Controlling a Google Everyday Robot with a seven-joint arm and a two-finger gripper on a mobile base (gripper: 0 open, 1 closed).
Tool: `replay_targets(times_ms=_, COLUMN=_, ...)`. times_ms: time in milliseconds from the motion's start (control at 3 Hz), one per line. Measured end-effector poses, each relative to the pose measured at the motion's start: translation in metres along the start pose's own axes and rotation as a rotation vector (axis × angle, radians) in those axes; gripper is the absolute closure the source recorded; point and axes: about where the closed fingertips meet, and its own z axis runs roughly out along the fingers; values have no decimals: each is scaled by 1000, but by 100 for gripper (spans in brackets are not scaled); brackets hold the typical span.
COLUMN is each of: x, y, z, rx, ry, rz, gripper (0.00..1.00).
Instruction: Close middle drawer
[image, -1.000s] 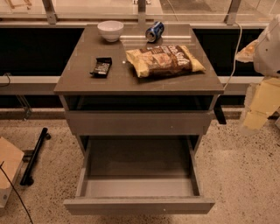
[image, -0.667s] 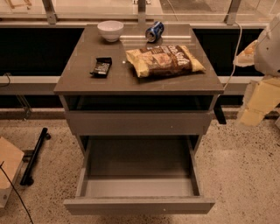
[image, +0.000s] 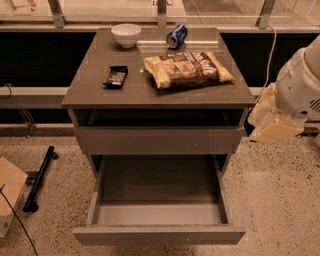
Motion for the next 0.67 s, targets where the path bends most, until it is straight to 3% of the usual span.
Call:
replay_targets(times_ms=333, x=5, y=19, z=38, rx=-60, ry=-3, rz=13, gripper=93)
replay_targets(times_ms=667, x=5, y=19, z=35, rx=-56, ry=-1, rz=11, gripper=100)
